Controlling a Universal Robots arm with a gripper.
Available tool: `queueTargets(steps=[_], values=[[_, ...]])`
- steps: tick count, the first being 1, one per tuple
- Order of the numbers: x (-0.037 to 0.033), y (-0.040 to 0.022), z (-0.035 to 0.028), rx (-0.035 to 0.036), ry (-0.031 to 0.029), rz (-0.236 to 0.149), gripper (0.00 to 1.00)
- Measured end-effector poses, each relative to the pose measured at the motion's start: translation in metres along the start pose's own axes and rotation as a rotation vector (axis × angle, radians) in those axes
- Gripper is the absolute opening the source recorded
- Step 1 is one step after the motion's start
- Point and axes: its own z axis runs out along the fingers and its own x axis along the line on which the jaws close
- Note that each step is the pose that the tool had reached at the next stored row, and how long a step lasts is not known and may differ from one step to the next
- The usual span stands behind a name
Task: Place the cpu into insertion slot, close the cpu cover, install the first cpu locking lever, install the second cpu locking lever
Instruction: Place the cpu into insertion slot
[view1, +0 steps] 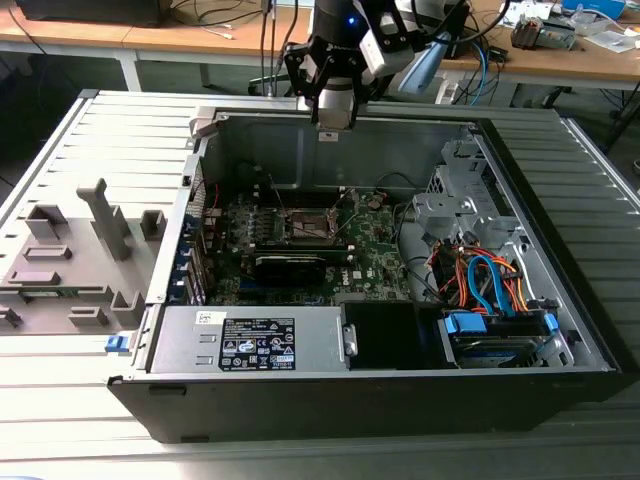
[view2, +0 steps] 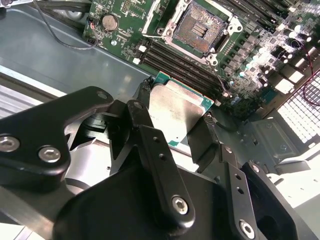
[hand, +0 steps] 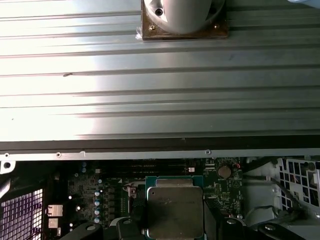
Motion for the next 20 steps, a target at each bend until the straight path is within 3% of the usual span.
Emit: queueTargets(steps=[20], values=[[0.0000,-0.0014,0.0037,0.0014,0.0000,0.000,0.55]])
